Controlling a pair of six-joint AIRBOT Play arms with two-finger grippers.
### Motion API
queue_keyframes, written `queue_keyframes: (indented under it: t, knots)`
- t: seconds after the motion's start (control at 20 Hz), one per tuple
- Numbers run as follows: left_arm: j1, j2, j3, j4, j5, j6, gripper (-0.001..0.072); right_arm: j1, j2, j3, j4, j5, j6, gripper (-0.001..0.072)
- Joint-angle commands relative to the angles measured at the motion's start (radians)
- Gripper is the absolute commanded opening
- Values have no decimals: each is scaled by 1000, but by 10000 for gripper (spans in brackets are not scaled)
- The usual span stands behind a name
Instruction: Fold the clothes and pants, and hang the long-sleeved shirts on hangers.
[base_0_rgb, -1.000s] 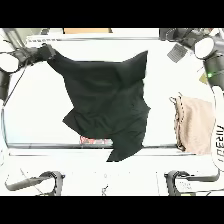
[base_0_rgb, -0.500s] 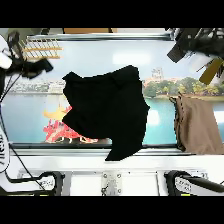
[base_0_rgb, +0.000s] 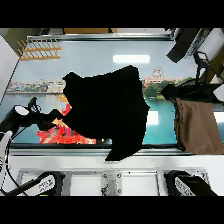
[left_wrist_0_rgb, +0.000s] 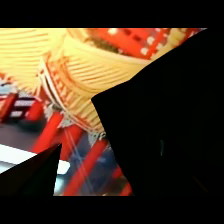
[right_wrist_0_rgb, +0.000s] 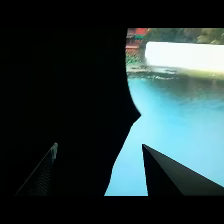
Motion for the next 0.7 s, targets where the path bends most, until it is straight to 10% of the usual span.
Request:
queue_keyframes:
  t: [0.0,0.2,0.4,0.65]
  knots:
    - [-8,-35,-84,-162,129,33,668,29,31,-65,49,10,0,581]
    - [-76,-108,4,-159,134,28,618,31,31,-65,60,12,0,581]
    - [-93,-111,61,-150,123,30,7,28,30,-91,18,17,6,581]
    - [-55,-2,26,-149,91,76,8,26,-26,-307,-100,39,227,581]
